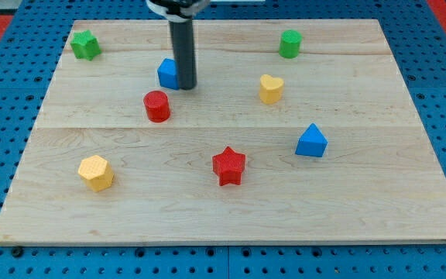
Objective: Slide the blue cube towards the green star
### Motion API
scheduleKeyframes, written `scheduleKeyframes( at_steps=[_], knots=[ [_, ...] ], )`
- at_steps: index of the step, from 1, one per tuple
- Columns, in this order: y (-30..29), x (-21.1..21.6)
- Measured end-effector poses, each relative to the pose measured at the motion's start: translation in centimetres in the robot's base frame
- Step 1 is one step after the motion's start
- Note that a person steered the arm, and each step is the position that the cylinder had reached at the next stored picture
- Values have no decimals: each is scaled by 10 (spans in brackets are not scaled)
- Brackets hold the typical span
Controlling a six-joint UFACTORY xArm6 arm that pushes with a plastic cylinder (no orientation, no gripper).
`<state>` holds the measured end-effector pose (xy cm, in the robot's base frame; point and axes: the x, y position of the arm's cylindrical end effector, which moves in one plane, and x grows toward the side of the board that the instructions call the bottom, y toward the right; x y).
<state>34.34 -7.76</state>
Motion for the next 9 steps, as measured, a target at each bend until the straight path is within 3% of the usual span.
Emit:
scheduleKeyframes(
  at_steps=[3,5,8,9],
  knots=[
    [-1,-48],
    [26,-43],
    [-48,-36],
    [-11,-25]
  ],
)
